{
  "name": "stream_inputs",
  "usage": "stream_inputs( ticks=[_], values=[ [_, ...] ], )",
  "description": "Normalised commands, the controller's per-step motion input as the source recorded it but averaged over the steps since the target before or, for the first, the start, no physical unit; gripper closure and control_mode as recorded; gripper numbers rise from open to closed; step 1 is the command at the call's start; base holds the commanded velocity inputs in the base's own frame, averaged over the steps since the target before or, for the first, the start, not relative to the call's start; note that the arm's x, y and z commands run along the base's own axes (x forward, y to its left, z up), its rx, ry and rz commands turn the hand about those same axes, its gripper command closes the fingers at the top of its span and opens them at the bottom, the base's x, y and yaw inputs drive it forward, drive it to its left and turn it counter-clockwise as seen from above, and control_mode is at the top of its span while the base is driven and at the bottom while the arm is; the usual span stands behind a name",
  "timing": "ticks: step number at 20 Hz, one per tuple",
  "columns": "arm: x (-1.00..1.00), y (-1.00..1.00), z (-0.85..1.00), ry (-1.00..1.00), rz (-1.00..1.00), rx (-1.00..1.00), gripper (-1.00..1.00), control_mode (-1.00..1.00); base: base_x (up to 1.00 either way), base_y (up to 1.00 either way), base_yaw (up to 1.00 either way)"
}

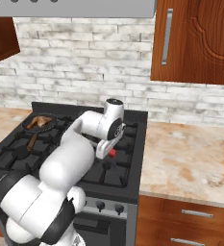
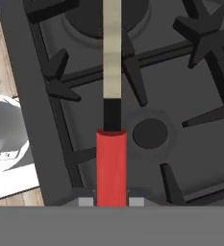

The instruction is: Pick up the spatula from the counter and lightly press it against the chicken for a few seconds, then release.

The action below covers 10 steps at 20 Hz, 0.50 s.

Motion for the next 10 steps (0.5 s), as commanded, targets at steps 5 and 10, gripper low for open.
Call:
stream_inputs(
  ticks=[5, 10],
  values=[
    [0.29, 0.55, 0.05, 0.13, 0.00, -0.10, 1.00, -1.00, 0.00, 0.00, 0.00],
    [0.12, 0.41, 0.06, 0.01, 0.00, 0.00, 1.00, -1.00, 0.00, 0.00, 0.00]
  ],
)
